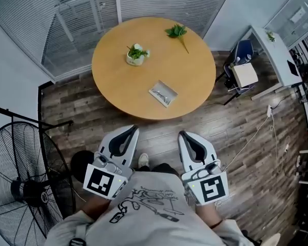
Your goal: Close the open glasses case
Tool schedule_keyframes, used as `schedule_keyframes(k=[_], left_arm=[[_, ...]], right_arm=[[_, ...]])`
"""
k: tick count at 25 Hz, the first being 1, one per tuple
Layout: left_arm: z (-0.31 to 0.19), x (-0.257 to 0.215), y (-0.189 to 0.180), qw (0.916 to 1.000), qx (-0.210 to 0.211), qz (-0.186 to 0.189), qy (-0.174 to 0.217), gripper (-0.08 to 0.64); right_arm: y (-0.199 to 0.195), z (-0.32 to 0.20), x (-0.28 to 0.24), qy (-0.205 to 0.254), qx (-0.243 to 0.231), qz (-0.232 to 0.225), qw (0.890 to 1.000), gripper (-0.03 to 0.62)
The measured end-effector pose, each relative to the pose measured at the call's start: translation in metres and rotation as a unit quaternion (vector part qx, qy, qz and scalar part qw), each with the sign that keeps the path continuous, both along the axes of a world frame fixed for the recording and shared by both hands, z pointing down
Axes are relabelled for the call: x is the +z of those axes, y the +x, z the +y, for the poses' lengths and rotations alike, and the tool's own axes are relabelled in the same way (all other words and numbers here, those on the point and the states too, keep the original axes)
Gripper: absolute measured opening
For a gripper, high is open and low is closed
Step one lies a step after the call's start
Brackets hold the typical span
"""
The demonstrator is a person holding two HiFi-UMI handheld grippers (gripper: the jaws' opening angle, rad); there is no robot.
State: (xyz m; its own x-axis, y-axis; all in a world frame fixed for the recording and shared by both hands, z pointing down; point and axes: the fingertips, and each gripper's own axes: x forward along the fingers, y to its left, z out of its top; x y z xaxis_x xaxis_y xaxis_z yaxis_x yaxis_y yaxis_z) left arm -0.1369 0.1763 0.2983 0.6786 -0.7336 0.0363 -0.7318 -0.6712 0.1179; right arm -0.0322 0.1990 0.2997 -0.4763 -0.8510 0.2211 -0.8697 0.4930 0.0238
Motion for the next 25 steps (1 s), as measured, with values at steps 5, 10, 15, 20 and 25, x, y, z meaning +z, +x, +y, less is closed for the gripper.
schedule_keyframes(k=[5, 10, 15, 20, 25], left_arm=[[-0.001, 0.003, 0.002, 1.0, 0.003, -0.001, -0.002, 0.02], [-0.004, 0.005, 0.001, 1.0, 0.001, -0.004, 0.0, 0.02], [-0.009, 0.004, 0.004, 1.0, 0.003, -0.005, 0.003, 0.02], [-0.021, 0.003, 0.01, 1.0, 0.003, -0.005, 0.007, 0.02], [-0.038, 0.002, 0.019, 0.9999, 0.001, -0.005, 0.009, 0.02]], right_arm=[[0.001, -0.006, -0.005, 0.013, 0.004, -0.01, 1.0, 0.009], [0.003, -0.009, -0.003, 0.013, 0.004, -0.008, 1.0, 0.009], [0.008, -0.012, 0.0, 0.012, 0.005, -0.005, 1.0, 0.009], [0.013, -0.024, 0.0, 0.014, 0.001, -0.004, 1.0, 0.009], [0.025, -0.041, 0.004, 0.014, 0.005, -0.006, 1.0, 0.009]])
